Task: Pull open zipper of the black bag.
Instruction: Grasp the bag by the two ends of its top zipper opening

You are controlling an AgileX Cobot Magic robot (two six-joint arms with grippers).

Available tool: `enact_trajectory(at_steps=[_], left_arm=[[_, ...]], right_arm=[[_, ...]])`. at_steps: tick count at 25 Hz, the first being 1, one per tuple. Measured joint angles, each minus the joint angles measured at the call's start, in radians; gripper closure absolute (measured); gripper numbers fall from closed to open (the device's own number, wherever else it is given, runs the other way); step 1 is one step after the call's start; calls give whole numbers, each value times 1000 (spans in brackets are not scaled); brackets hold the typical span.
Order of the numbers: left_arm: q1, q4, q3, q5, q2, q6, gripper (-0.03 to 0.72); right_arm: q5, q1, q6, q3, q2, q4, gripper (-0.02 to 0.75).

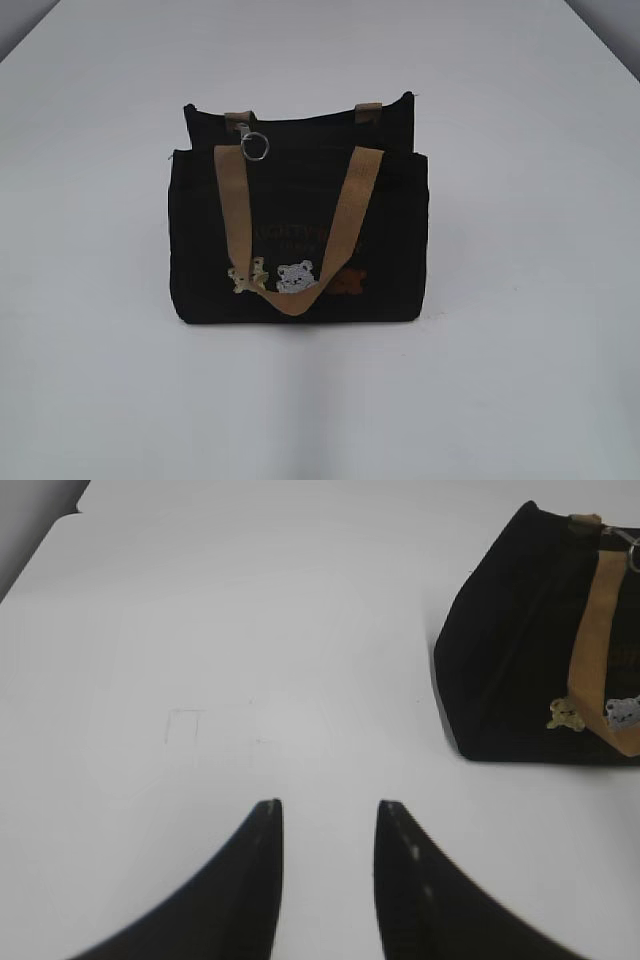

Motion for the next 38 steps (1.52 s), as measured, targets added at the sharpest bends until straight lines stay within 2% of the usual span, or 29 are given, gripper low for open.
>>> enact_trajectory(at_steps=[18,23,25,30,34,36,38], left_arm=[[0,-1,0,0,0,0,452],[0,-55,-4,-13,11,16,450],[0,-146,-15,-96,51,128,437],[0,-476,-16,-410,295,684,372],[0,-875,-12,-563,614,1125,356],[0,-1114,-12,-565,786,1431,348],[0,-1283,-12,-524,984,1700,332]], right_arm=[[0,0,0,0,0,0,309],[0,0,0,0,0,0,309],[0,0,0,0,0,0,309],[0,0,0,0,0,0,309],[0,0,0,0,0,0,309],[0,0,0,0,0,0,309],[0,0,0,0,0,0,309]])
